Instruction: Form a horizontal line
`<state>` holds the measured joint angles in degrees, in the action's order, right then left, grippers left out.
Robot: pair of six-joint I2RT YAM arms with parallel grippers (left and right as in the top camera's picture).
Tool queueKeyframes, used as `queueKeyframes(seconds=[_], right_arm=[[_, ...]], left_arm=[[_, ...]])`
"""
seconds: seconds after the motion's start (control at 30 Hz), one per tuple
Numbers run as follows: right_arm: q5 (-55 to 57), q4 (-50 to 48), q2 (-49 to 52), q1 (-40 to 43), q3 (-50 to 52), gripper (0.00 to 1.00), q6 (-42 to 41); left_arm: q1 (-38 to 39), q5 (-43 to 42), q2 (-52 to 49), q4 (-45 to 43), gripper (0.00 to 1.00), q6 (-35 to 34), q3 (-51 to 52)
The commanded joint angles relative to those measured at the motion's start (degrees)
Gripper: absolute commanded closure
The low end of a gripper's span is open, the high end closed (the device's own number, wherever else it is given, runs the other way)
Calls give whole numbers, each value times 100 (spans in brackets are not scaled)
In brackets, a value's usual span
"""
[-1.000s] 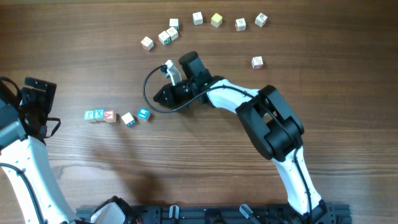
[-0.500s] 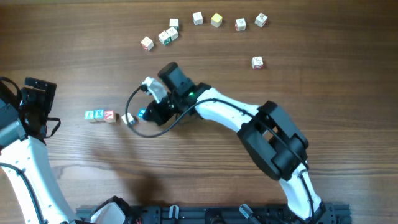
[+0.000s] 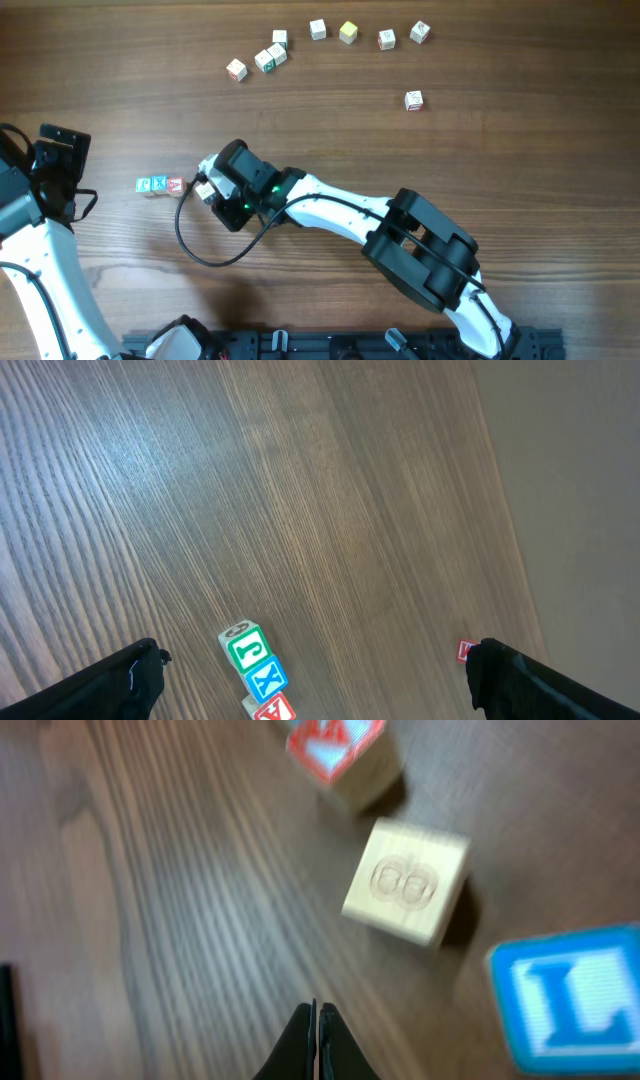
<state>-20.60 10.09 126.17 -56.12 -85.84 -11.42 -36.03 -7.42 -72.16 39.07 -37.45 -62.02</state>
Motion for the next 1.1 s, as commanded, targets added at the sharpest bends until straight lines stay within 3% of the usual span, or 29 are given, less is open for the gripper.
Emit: queueKeyframes(seconds=[0.0,1.07], right_arm=[[387,-240,-120,42,107,96,94],[131,-861,420,-83,107,95,76]], left_arm=[[-24,-46,4,2,0,-50,-98],[-24,-46,4,2,0,-50,-98]])
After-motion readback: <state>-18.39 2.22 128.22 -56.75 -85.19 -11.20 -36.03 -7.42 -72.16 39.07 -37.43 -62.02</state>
